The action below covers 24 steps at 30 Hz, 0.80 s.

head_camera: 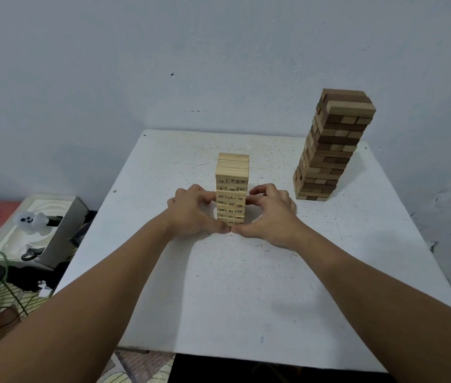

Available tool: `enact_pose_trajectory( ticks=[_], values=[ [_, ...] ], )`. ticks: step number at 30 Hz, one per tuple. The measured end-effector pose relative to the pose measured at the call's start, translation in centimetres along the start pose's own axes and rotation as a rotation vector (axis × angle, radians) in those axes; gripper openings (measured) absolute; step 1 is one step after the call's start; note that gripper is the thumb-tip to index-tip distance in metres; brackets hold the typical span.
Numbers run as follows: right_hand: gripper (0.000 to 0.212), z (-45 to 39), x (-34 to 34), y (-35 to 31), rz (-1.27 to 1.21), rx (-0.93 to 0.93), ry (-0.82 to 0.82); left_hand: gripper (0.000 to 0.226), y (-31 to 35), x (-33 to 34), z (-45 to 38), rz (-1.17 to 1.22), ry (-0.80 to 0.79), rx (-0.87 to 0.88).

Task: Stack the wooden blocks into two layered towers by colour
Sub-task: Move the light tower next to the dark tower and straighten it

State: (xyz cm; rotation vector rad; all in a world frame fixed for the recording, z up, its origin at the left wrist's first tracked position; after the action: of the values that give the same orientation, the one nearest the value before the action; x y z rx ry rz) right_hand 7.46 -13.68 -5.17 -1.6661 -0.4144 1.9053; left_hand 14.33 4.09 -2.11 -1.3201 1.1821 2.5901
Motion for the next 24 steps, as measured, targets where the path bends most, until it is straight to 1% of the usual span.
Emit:
enact_pose_trajectory(
  ticks=[3,8,14,21,24],
  values=[
    [0.074,-0.5,-0.2,0.0,0.003,0.002,0.002,0.043,0.0,-0.2,-0.6,-0.006,0.008,0.0],
    [0.078,-1.4,-0.7,0.2,0.002,0.022,0.002,0.055,0.2,-0.8,-1.9,-0.013,0.002,0.005],
    [0.076,-2.8,-1.3,0.4,-0.031,0.051,-0.001,0.056,0.5,-1.5,-3.5,-0.04,0.003,0.008],
    [0.075,-4.6,-1.8,0.6,-0.068,0.077,-0.001,0.043,-0.7,-2.3,-6.5,0.001,0.01,0.034],
    [0.074,-5.5,-2.0,0.4,-0.08,0.091,0.001,0.05,-1.4,-2.5,-8.0,0.007,0.0,0.044]
  ],
)
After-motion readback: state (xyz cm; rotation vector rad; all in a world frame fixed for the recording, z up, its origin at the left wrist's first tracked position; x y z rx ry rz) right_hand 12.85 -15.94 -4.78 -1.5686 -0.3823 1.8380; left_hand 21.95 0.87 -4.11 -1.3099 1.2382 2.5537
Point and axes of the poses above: each hand's wrist, its own z-axis away from the middle knuckle, its own x-axis out of the palm, y = z × x, the point moved 6 cm from there along -z, towards the middle knuckle, and after that the axes turned 9 degrees about -y, right-handed, at the moved point
